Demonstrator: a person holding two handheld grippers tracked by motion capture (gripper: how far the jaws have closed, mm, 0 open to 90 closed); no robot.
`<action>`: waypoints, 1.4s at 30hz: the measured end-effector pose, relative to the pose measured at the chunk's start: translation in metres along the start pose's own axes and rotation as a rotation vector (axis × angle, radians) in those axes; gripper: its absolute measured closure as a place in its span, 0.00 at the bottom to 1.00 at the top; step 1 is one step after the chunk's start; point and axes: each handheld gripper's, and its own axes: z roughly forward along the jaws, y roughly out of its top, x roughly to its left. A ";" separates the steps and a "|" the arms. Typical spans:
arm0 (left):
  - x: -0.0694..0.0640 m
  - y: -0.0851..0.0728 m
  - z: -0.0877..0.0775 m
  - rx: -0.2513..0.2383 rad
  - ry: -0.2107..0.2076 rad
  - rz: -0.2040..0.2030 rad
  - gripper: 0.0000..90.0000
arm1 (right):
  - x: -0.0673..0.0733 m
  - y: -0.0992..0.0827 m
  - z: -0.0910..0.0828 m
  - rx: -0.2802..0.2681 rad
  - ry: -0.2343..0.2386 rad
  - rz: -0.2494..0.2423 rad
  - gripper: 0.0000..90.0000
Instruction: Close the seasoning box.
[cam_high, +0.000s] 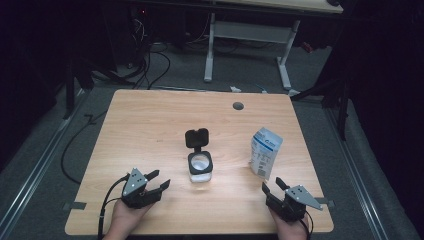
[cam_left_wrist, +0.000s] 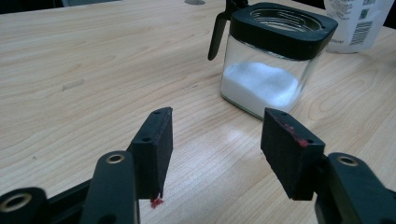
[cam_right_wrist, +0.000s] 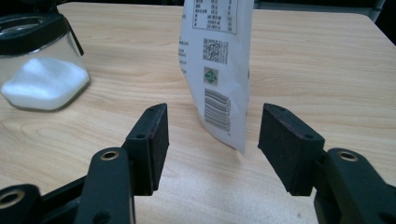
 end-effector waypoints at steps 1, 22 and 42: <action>0.000 0.000 0.000 0.002 0.006 0.001 0.50 | 0.001 -0.001 -0.001 -0.010 -0.008 -0.007 0.51; 0.012 0.043 0.050 -0.027 0.092 -0.070 0.92 | 0.030 0.008 0.020 0.030 0.150 -0.066 0.81; 0.018 0.107 0.085 -0.096 0.084 -0.068 1.00 | 0.054 0.024 0.060 0.090 0.222 -0.131 0.97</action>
